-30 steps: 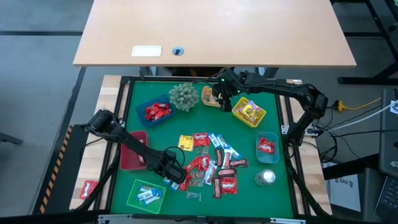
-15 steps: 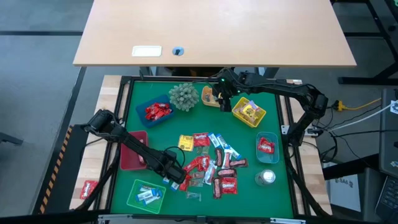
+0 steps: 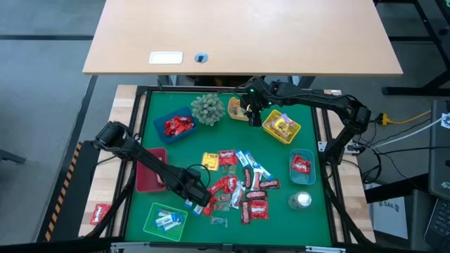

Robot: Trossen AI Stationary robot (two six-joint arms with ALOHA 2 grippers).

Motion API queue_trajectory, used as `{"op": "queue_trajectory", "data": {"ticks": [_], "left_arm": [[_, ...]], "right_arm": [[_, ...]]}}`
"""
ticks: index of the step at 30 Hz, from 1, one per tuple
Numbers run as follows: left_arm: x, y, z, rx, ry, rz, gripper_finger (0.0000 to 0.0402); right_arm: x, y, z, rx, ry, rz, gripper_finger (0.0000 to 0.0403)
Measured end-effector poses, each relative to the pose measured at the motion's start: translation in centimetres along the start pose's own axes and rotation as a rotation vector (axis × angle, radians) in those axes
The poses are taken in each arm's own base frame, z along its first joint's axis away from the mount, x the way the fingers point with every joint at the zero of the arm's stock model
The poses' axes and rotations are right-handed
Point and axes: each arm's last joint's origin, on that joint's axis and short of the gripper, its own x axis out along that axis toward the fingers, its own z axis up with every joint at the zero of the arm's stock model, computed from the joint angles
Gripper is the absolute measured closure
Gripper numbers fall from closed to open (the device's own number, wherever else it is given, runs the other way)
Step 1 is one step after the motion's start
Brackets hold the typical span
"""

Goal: Sort candy
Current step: Put the white-blue chocolate into the green bin

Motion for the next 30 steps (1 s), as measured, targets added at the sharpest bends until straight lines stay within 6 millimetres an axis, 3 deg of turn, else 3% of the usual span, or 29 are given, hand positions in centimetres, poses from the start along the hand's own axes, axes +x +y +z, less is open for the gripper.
{"op": "queue_trajectory", "data": {"ticks": [6, 17, 30], "left_arm": [[-1.9, 0.1, 0.0, 0.028, 0.017, -0.054, 0.0311], [-6.3, 0.9, -1.4, 0.125, 0.249, -0.171, 0.0311], [-6.8, 2.7, -7.7, 0.244, 0.32, -0.136, 0.0301]], "right_arm": [[0.0, 0.0, 0.0, 0.0, -0.001, 0.0, 0.0203], [0.0, 0.0, 0.0, 0.0, -0.001, 0.0, 0.0203], [0.0, 0.3, -0.6, 0.005, 0.059, 0.03, 0.0203]]}}
